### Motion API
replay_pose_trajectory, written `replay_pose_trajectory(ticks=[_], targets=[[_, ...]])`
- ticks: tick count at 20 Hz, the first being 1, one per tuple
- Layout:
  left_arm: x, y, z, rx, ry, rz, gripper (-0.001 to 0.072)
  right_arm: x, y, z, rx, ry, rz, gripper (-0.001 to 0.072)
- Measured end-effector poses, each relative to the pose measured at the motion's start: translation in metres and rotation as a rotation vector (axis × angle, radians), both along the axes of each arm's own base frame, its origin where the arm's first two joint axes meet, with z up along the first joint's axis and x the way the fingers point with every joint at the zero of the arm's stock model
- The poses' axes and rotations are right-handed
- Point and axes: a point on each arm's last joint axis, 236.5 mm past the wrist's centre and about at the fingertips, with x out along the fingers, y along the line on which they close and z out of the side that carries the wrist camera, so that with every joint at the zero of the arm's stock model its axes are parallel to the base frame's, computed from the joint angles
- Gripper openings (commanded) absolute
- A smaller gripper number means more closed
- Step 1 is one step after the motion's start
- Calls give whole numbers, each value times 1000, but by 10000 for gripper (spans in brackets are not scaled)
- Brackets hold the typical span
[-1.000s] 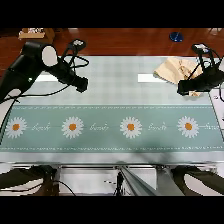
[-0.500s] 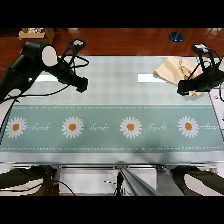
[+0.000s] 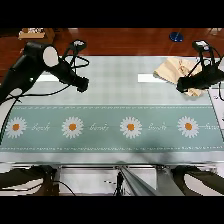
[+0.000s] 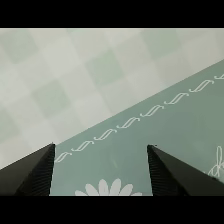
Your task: Fold the shirts.
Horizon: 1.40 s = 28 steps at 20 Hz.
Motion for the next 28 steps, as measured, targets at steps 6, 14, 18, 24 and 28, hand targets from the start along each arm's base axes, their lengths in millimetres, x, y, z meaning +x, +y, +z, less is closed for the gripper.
replay_pose_trajectory(ticks=[6,14,18,24,28], targets=[[14,-6,-6,-14,-35,3,688,35,-8,14,-29,-155,-15,521],[15,-21,44,-114,-79,27,688,139,-109,31,-218,-515,-226,600],[6,-36,71,-199,-89,19,689,159,-140,-28,-156,-452,-323,600],[-9,-40,77,-222,-46,6,688,160,-159,-114,-67,-328,-422,597],[-13,-41,78,-229,-29,12,688,161,-160,-144,-51,-293,-430,60]])
